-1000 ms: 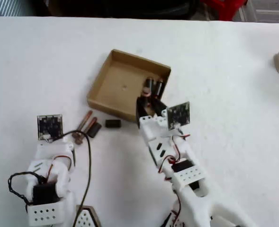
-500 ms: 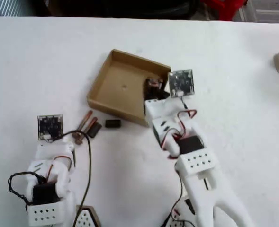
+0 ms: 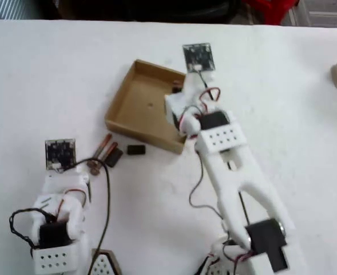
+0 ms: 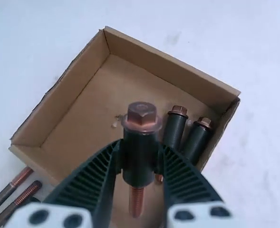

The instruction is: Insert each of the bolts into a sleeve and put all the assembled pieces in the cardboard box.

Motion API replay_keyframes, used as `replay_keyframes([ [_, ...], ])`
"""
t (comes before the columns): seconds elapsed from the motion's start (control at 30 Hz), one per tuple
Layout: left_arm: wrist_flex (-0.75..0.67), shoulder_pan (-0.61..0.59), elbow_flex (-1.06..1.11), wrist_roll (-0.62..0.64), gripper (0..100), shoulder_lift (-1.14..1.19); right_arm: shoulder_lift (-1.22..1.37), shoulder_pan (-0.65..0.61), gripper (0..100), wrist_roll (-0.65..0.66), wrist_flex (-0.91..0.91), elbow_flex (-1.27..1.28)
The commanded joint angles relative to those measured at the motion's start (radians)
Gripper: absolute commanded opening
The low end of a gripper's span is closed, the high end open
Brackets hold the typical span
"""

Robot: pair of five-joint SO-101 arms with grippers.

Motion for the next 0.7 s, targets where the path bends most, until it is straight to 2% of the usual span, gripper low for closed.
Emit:
replay_keyframes([
  [0.0,0.003,0.008,-0.002,-0.009,2,-0.007,0.090,0.008,1.8,0.009,0.015,-0.172],
  [0.23,0.003,0.008,-0.002,-0.009,2,-0.007,0.323,0.007,1.8,0.009,0.113,-0.370],
  [0.67,0.003,0.008,-0.002,-0.009,2,-0.007,0.661,0.005,2.3,0.014,0.170,-0.621],
])
